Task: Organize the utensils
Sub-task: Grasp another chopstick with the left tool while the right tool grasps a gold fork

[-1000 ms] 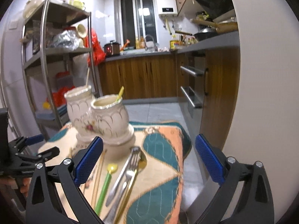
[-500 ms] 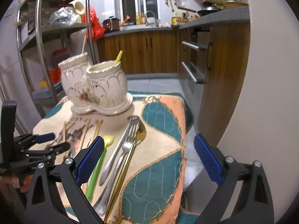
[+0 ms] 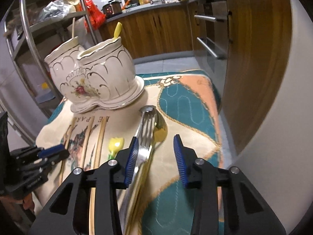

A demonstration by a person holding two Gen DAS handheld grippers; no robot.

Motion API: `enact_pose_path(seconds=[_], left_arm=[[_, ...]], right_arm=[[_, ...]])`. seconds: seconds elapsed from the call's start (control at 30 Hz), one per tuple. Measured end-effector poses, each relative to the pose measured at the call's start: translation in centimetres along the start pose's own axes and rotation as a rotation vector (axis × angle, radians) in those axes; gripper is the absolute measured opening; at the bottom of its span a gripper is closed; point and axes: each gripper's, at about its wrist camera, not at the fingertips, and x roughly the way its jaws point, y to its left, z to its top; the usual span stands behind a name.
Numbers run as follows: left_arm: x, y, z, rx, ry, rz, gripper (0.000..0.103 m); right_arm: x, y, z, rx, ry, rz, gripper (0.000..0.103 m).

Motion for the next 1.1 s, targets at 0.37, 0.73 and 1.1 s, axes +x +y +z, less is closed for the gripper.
enact_pose_path(seconds=[0.37,0.73,1.1], left_arm=[[-0.5,1.3,-0.2,0.146,0.057,0.016,0.008],[-0.8,2.5,-0.6,0.113,0.052,0.007,0.008],[-0.6,2.4,-0.4,0.118,0.052,-0.004,0.009]], right_arm=[[0.9,0.1,0.9,-0.016,0.035,-0.023,0.005],[1.0,1.4,1.6,-0.081,0.045,-0.07,0.027],[2.2,0.4,1.3,-0.05,0.063,-0.065,0.01]])
